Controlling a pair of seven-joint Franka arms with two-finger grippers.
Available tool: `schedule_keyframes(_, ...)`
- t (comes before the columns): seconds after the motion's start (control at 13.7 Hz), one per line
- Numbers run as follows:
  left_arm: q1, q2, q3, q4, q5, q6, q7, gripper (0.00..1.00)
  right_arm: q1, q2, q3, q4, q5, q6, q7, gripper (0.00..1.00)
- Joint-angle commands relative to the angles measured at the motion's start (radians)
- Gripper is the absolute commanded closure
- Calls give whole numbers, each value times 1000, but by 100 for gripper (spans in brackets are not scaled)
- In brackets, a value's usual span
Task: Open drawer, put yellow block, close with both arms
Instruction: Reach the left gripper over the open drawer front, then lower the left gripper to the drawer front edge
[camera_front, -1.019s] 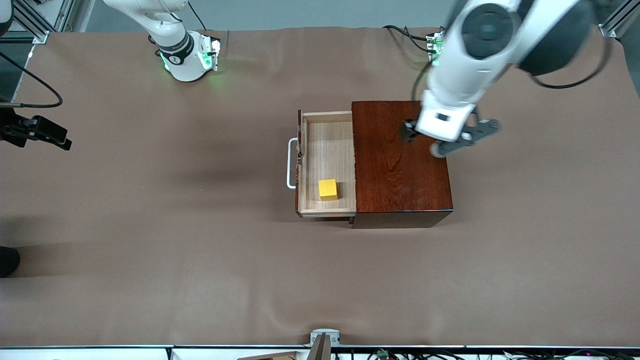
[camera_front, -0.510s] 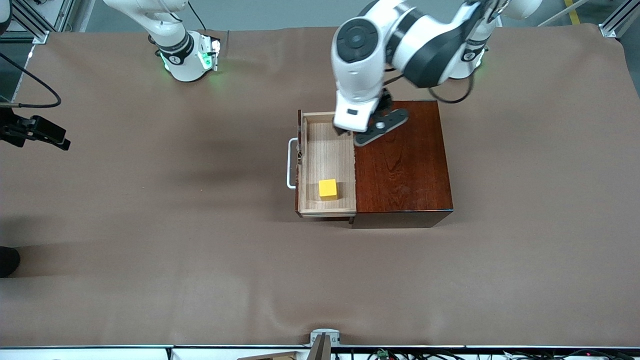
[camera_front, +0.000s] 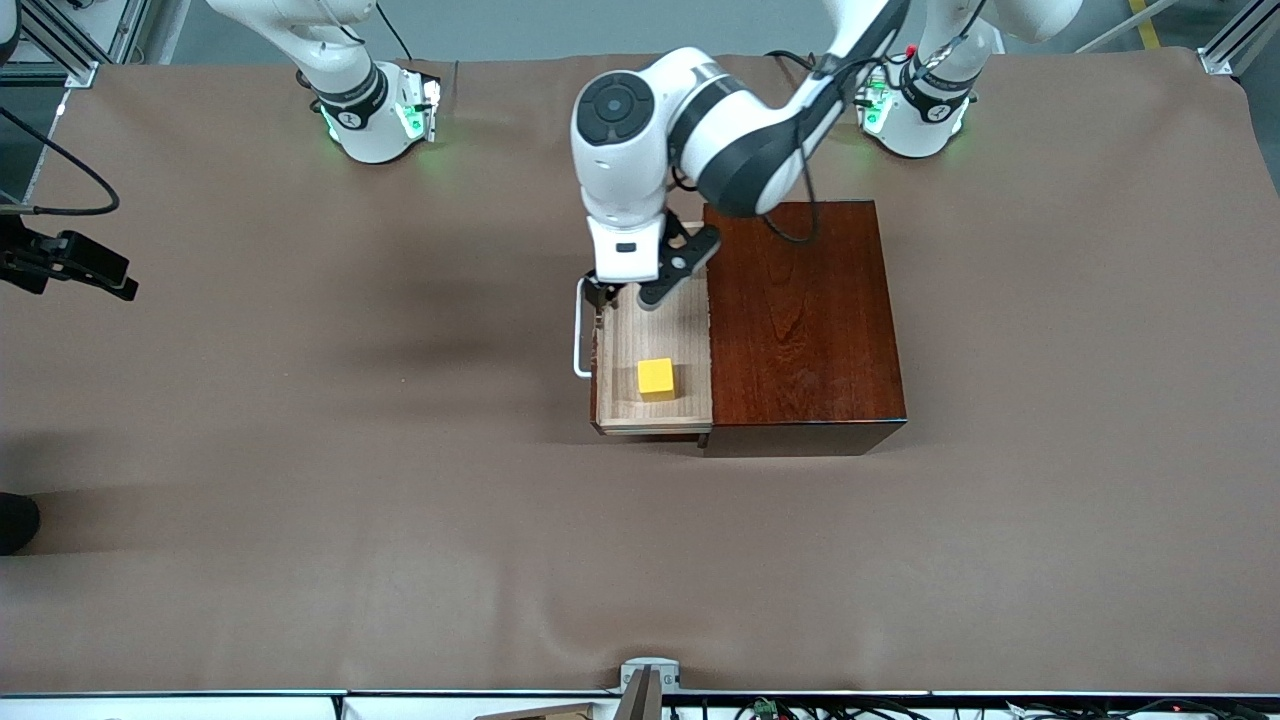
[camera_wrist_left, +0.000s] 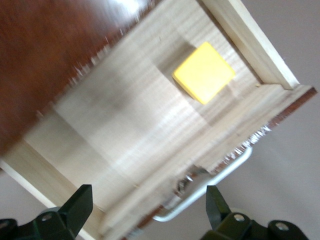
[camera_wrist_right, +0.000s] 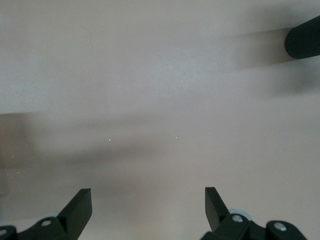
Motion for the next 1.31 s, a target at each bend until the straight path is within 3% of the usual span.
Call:
schedule_keyframes(0.0,-28,38,14,35,4,75,-158,0,-24,-12,19,0,-2,-3,13,0)
schedule_keyframes(0.44,-48,139,21,97,6,263,-559,0,-24,-12,19,1,-2,-6,13,0)
schedule_keyframes(0.73,-49,176,53,100,6,289,-763,0,-24,-12,19,1,-2,-3,13,0)
schedule_keyframes(1.02,-115,216,135,115,4,306,-846,0,-24,-12,19,1,-2,-2,13,0)
schedule_keyframes(1.24,-122,255,139,137,4,312,-849,0,-24,-12,19,1,-2,-2,13,0)
